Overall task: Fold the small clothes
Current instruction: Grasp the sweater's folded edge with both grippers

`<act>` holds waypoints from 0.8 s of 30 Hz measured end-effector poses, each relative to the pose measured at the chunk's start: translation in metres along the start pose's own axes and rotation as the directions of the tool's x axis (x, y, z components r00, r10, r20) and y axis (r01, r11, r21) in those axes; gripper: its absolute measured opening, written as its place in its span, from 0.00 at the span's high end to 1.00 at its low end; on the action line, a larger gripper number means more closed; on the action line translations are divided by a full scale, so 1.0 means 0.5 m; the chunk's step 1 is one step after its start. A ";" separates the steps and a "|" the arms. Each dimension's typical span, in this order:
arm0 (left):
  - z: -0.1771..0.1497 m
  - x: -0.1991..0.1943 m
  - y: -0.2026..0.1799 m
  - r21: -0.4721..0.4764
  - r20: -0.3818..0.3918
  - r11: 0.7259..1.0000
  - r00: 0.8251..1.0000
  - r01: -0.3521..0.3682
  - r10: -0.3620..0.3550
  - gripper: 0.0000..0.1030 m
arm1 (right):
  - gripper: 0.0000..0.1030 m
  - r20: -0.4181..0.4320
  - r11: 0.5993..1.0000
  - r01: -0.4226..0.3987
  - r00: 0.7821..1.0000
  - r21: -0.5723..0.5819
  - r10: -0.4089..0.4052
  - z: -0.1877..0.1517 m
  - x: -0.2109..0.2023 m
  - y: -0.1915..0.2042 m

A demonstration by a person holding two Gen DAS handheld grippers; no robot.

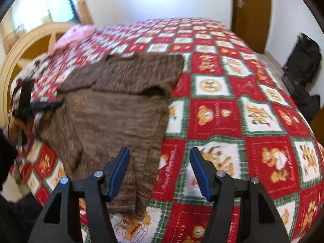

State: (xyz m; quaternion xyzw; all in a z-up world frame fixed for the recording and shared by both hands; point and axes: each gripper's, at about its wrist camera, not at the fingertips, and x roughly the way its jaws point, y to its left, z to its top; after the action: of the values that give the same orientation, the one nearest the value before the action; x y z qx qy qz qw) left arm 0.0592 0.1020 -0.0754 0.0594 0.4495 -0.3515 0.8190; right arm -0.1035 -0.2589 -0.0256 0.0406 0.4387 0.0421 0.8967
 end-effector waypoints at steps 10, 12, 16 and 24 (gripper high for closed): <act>-0.006 -0.003 -0.026 0.067 -0.013 0.998 1.000 -0.002 0.002 0.96 | 0.48 -0.157 0.980 -0.081 0.986 -0.179 0.053 -0.030 0.112 0.100; -0.005 0.000 -0.022 0.057 -0.015 0.998 1.000 0.004 -0.004 0.95 | 0.49 -0.146 0.970 -0.043 0.989 -0.240 0.008 -0.036 0.114 0.116; -0.006 0.000 -0.017 0.034 -0.005 0.999 1.000 0.019 -0.019 0.95 | 0.82 -0.158 0.968 -0.039 0.987 -0.248 -0.001 -0.036 0.110 0.116; -0.014 -0.044 -0.014 -0.039 0.070 0.996 0.994 0.083 -0.080 0.97 | 0.91 -0.089 0.982 -0.111 0.991 -0.155 0.098 0.000 0.047 0.104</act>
State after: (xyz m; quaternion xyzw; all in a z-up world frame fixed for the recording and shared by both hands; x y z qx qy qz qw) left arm 0.0424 0.1114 -0.0609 0.0120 0.4307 -0.3770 0.8199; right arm -0.0913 -0.2049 -0.0383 -0.0100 0.4670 0.1257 0.8752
